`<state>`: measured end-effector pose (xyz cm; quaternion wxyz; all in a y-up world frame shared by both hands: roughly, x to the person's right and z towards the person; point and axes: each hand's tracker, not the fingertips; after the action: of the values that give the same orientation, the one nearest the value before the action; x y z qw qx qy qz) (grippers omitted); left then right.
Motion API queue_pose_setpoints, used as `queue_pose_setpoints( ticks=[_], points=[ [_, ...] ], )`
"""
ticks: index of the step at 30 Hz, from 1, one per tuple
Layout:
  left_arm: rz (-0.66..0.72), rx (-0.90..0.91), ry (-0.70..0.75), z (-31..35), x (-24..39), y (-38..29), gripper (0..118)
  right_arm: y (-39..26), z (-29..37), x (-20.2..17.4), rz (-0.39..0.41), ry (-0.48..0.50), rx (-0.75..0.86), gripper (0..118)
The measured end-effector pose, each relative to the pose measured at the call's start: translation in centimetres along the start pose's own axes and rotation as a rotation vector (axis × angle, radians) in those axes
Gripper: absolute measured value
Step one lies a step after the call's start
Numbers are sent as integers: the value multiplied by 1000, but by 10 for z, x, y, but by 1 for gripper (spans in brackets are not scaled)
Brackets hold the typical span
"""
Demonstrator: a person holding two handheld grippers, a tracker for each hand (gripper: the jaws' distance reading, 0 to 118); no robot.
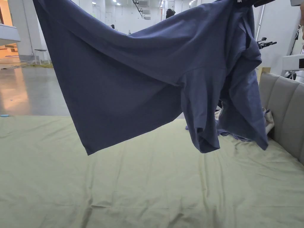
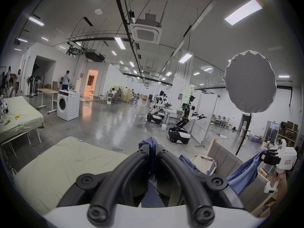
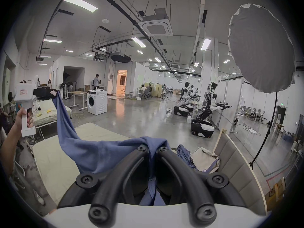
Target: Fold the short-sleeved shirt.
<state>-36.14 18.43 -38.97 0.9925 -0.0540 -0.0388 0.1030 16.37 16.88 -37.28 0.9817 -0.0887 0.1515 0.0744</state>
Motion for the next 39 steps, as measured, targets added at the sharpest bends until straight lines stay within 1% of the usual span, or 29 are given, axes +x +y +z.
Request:
queue_pose_setpoints(
  ticks=[2, 5, 9, 12, 14, 15, 17, 18, 19, 20, 21, 23, 24, 25, 26, 27, 28, 29, 30, 31, 32, 33, 34, 36, 38, 39],
  points=[
    [-6, -4, 6, -6, -1, -3, 7, -4, -10, 2, -10, -6, -9, 8],
    [11, -22, 18, -21, -7, -12, 8, -19, -37, 5, -32, 12, -40, 8],
    [13, -56, 44, -46, -14, -31, 8, -45, -77, -1, -18, 3, -103, 8],
    [13, -63, 26, -50, -20, -53, 7, -71, -95, -4, -39, 33, -129, 8],
    [24, -93, 1, -49, -25, -73, 7, -94, -102, -5, -17, 66, -170, 8],
    [40, -105, -18, -45, -30, -88, 7, -110, -103, -6, -35, 71, -182, 8],
    [40, -143, -27, -36, -36, -119, 7, -144, -101, -4, -91, 133, -221, 8],
    [28, -143, -27, -30, -37, -138, 8, -165, -100, -3, -113, 143, -228, 8],
    [5, -158, -32, -20, -38, -159, 7, -185, -98, -4, -127, 133, -234, 8],
    [14, -157, -31, -11, -41, -182, 7, -208, -94, -3, -144, 144, -262, 8],
    [37, -201, -45, -4, -46, -205, 8, -233, -91, -4, -153, 162, -290, 8],
    [73, -255, -34, 11, -55, -254, 7, -280, -82, -10, -142, 159, -331, 8],
    [83, -275, -52, 22, -58, -280, 8, -306, -70, -23, -149, 173, -352, 8],
    [74, -269, -48, 31, -58, -304, 7, -328, -63, -27, -156, 192, -379, 8],
    [32, -317, -46, 38, -57, -324, 8, -349, -55, -31, -180, 182, -404, 8],
    [27, -323, -29, 51, -56, -345, 7, -369, -47, -34, -200, 195, -444, 8],
    [23, -335, 0, 62, -55, -364, 8, -385, -35, -40, -225, 214, -459, 8],
    [5, -391, -10, 72, -57, -382, 7, -401, -24, -44, -233, 203, -465, 8],
    [36, -426, -29, 82, -63, -399, 7, -415, -13, -49, -218, 194, -480, 8],
    [65, -450, -19, 94, -65, -410, 7, -427, -1, -53, -218, 193, -469, 8],
    [79, -465, 28, 106, -70, -423, 8, -438, 8, -52, -225, 210, -485, 8],
    [97, -477, 46, 117, -75, -432, 8, -448, 16, -52, -257, 237, -538, 8],
    [96, -481, 46, 125, -79, -440, 8, -456, 23, -54, -286, 235, -556, 8],
    [66, -508, 115, 147, -81, -455, 8, -471, 39, -59, -261, 216, -554, 8],
    [65, -530, 100, 163, -83, -465, 8, -480, 51, -65, -225, 199, -570, 8],
    [65, -531, 110, 172, -82, -468, 7, -482, 58, -66, -226, 202, -563, 8]
  ],
)
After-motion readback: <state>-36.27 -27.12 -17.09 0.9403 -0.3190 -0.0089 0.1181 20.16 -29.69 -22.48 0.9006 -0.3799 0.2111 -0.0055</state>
